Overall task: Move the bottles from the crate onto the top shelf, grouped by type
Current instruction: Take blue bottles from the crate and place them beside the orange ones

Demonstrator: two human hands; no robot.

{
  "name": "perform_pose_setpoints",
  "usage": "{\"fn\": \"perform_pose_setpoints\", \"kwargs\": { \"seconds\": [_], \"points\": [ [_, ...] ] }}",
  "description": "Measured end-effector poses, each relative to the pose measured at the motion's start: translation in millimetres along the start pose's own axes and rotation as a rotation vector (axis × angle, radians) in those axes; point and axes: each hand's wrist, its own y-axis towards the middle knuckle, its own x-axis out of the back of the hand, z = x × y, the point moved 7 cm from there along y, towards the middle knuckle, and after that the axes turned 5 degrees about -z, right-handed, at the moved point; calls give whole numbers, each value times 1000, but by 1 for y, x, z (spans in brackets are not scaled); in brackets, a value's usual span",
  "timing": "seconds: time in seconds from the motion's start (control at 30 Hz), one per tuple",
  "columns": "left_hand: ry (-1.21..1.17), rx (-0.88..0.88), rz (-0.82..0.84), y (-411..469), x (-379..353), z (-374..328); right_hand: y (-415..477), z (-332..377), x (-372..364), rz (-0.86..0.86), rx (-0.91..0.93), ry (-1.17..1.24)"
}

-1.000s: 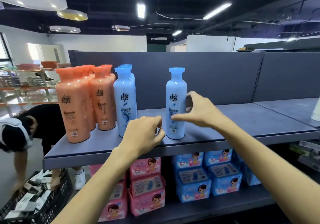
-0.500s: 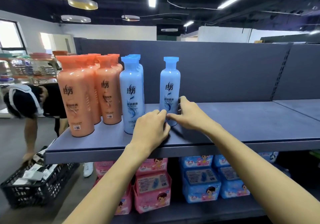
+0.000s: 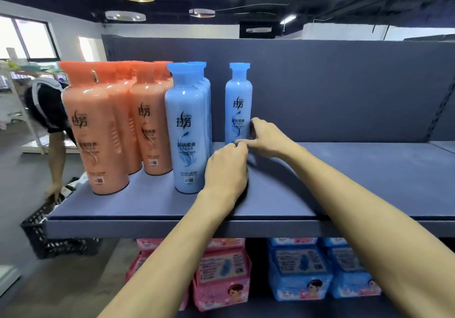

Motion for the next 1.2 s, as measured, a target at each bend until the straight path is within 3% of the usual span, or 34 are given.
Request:
{"fn": "perform_pose_setpoints", "kwargs": {
  "seconds": [0.87, 1.2],
  "points": [
    [0, 19, -14, 7, -11, 4, 37, -1, -22, -36, -6, 119],
    [-90, -26, -48, 6, -4, -3, -49, -18, 42, -77, -62, -149]
  ]
}}
